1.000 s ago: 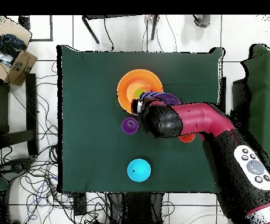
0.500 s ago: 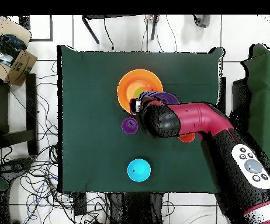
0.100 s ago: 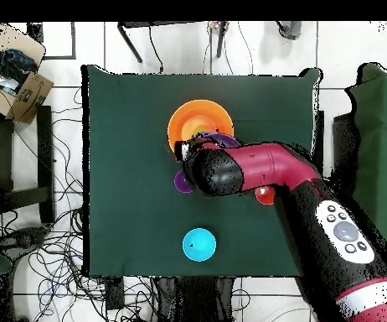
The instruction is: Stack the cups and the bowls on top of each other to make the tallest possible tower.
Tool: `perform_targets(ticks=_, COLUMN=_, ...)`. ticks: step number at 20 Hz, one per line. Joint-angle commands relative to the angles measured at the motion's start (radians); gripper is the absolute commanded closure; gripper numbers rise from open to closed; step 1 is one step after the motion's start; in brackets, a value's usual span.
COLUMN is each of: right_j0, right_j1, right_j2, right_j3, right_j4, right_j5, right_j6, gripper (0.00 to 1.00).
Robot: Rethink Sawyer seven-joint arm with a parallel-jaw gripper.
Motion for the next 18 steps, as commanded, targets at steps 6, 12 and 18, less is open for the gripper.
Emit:
perform_targets(ticks=6, right_j0=0.183, right_j1=0.022, right_j2=-0.168, right_j3=-0.128, right_j4=-0.082, right_j5=-0.074, right_j6=0.125, gripper=0.0)
perform_targets(ticks=12, right_j0=0.194, right_j1=0.034, right_j2=-0.211, right_j3=-0.155, right_j4=-0.095, right_j5=-0.106, right_j6=0.079, gripper=0.0)
perform_targets(ticks=18, right_j0=0.191, right_j1=0.035, right_j2=-0.234, right_j3=-0.165, right_j4=-0.1, right_j5=-0.118, right_j6=0.048, gripper=0.0)
